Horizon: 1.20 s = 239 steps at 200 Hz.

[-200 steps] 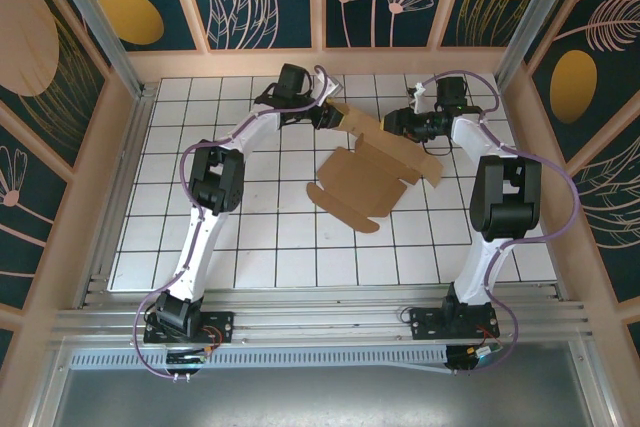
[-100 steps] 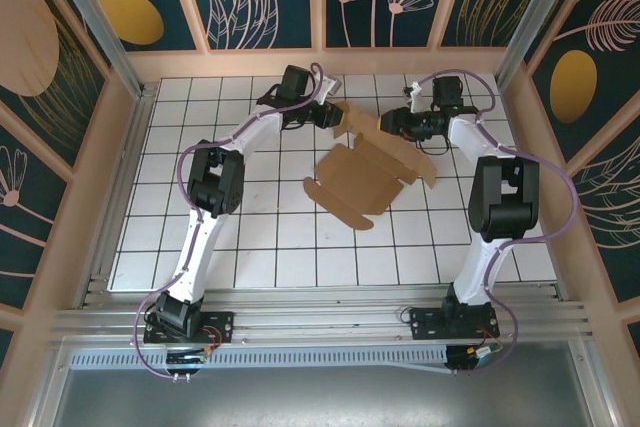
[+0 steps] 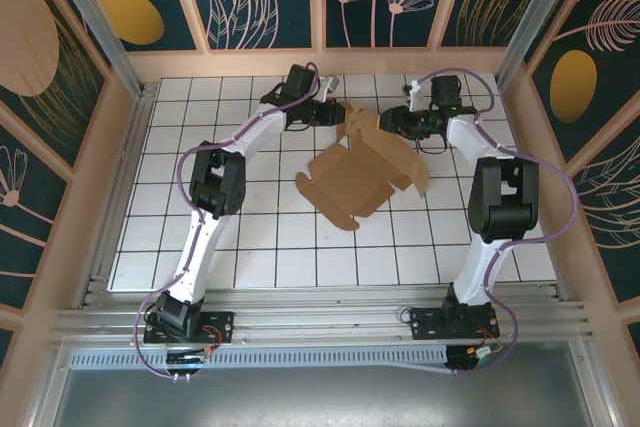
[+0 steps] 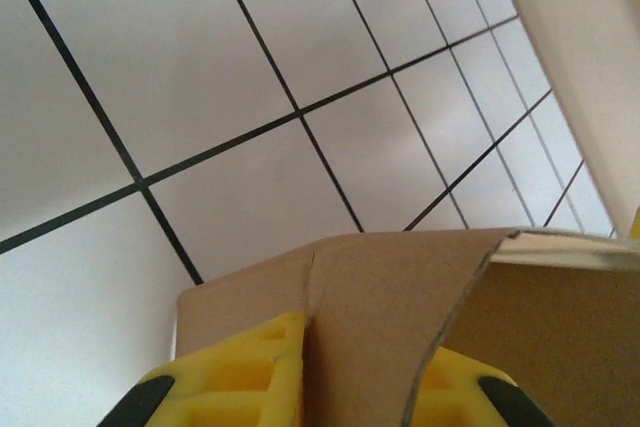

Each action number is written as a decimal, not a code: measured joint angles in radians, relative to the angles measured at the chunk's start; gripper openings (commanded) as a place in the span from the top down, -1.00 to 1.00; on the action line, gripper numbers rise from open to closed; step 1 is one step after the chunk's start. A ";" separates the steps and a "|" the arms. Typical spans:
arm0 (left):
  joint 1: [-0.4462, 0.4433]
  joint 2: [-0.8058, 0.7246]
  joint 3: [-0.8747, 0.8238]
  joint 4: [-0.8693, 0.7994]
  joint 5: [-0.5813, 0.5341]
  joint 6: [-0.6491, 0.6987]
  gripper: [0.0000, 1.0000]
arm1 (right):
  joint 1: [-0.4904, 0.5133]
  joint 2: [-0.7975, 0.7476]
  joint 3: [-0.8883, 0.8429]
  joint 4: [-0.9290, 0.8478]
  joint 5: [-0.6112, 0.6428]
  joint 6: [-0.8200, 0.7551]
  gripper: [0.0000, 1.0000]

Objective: Fold the paper box

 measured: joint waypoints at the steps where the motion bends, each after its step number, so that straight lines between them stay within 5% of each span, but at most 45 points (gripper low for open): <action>1: 0.000 0.000 -0.001 0.002 0.000 -0.003 0.71 | 0.000 -0.001 0.000 0.000 0.000 0.000 0.08; 131: -0.018 0.000 -0.006 0.143 0.017 -0.399 0.69 | 0.006 -0.033 -0.023 0.003 -0.011 0.002 0.09; 196: -0.021 -0.004 -0.015 0.132 -0.017 -0.435 0.66 | 0.009 -0.036 -0.029 0.006 0.016 0.003 0.09; 239: -0.026 -0.103 -0.201 0.171 -0.047 -0.434 0.47 | 0.005 -0.027 -0.012 -0.009 0.093 0.026 0.06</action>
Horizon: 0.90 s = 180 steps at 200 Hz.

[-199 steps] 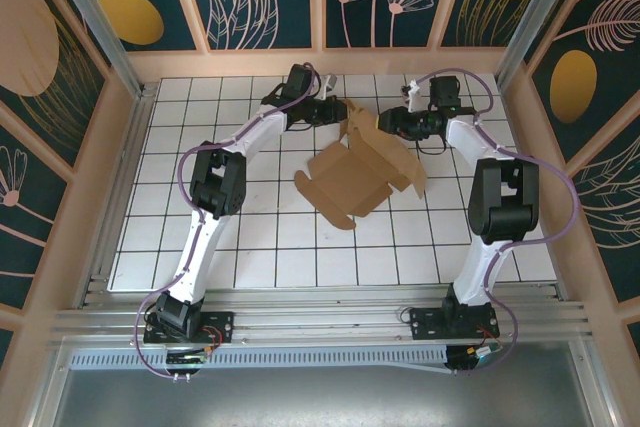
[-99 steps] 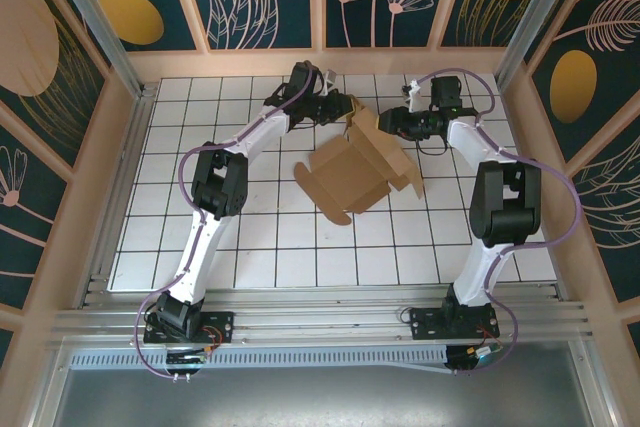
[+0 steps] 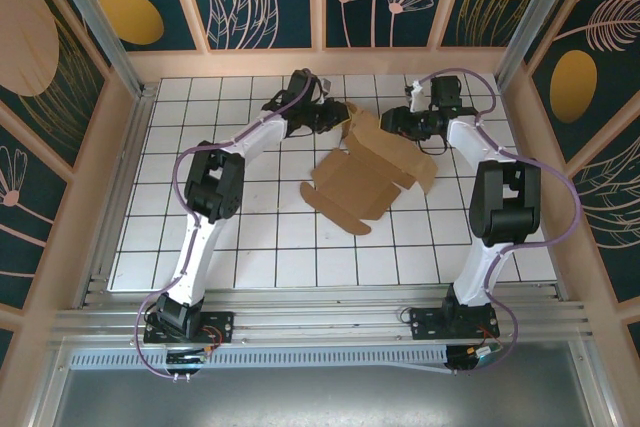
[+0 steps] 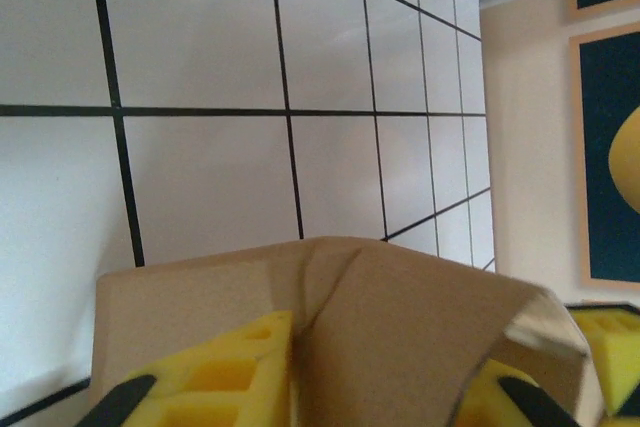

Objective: Fold the paper box

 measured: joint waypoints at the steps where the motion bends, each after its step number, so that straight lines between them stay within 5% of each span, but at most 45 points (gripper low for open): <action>1: 0.000 -0.002 -0.002 0.001 0.001 0.000 0.46 | 0.000 0.000 0.001 0.000 0.001 0.000 0.06; 90: -0.008 -0.057 -0.140 0.173 0.063 -0.119 0.37 | -0.006 0.001 0.013 0.014 0.061 0.003 0.08; 112: -0.009 -0.058 -0.151 0.198 0.071 -0.124 0.22 | -0.005 -0.002 0.001 0.038 0.066 0.003 0.09; 180: -0.039 -0.170 -0.255 0.102 0.098 0.367 0.10 | 0.024 -0.015 -0.035 0.073 0.174 -0.001 0.09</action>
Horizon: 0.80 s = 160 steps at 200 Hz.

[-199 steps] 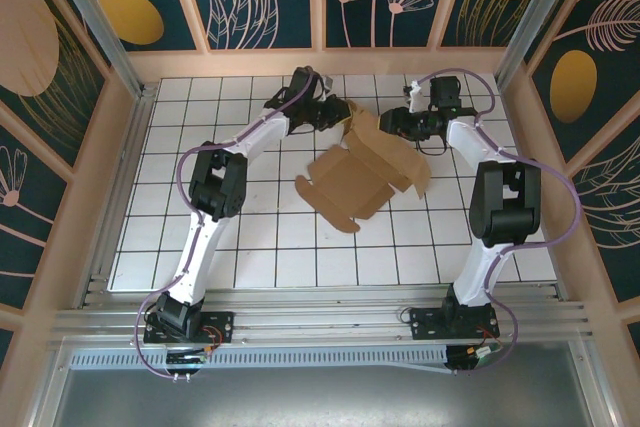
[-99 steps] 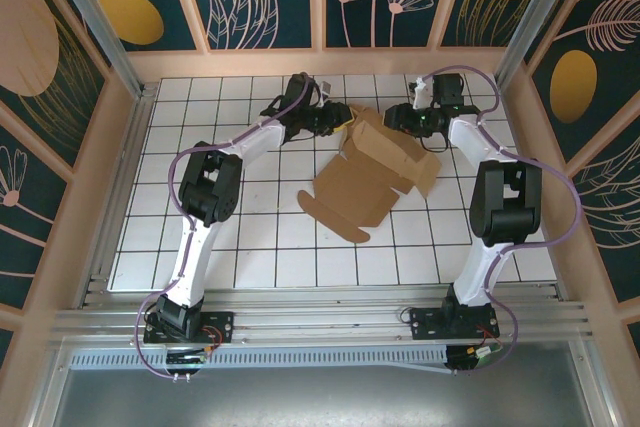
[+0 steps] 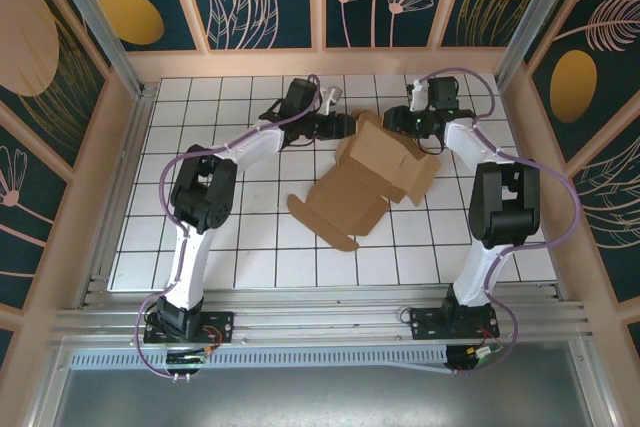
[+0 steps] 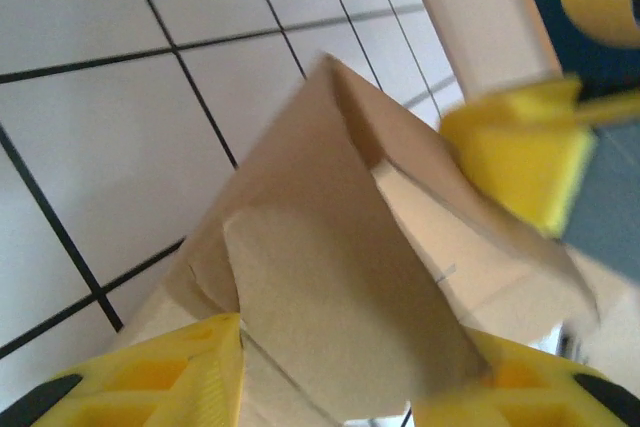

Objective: Fold the paper box

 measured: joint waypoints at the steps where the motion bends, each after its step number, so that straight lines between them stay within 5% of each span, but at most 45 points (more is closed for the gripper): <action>1: 0.000 -0.002 -0.002 -0.001 0.003 0.007 0.10 | 0.000 0.000 0.000 -0.001 0.002 0.000 0.09; 40: -0.028 -0.018 -0.026 -0.011 0.097 0.242 0.08 | 0.029 0.004 -0.029 -0.080 0.043 -0.001 0.09; 106: -0.039 -0.029 -0.076 0.018 0.106 0.316 -0.09 | 0.059 0.004 -0.029 -0.101 0.058 -0.007 0.04; 126: -0.039 -0.066 -0.148 0.005 0.037 0.341 -0.13 | 0.059 -0.003 -0.045 -0.093 0.099 -0.009 -0.18; 160: -0.039 -0.152 -0.179 -0.110 -0.105 0.410 -0.21 | 0.055 -0.073 -0.109 -0.143 0.228 -0.034 -0.98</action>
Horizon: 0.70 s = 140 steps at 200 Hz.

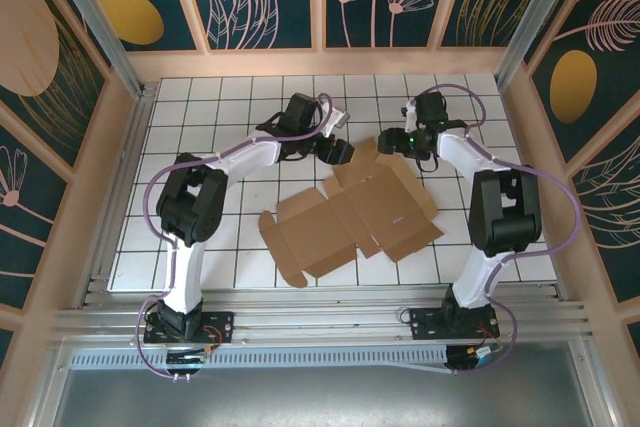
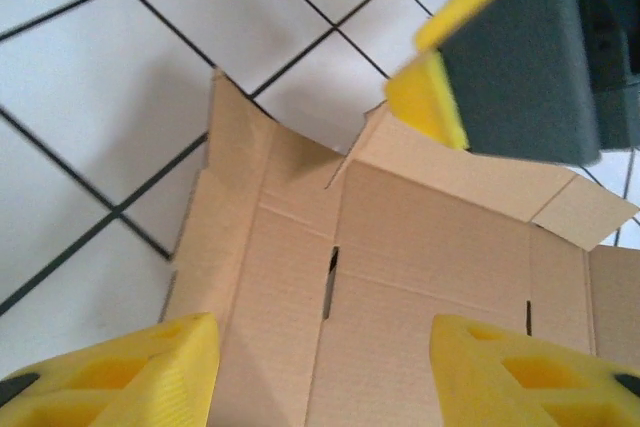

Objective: Fold the paper box

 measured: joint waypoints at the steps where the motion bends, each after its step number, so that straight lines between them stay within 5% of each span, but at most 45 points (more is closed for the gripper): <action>1: 0.000 -0.002 0.002 -0.003 -0.002 0.001 -0.21 | 0.000 -0.001 0.000 -0.002 0.001 -0.002 -0.98; 70: 0.001 0.006 0.105 -0.227 -0.123 0.066 -0.34 | -0.024 -0.021 -0.003 -0.236 0.060 -0.109 -0.94; 117: 0.003 0.006 0.093 -0.220 -0.077 0.058 -0.35 | -0.055 0.010 -0.008 -0.303 0.077 -0.167 -0.53; 140: 0.007 0.006 0.062 -0.201 -0.070 0.048 -0.35 | -0.051 0.050 -0.024 -0.306 0.082 -0.188 -0.10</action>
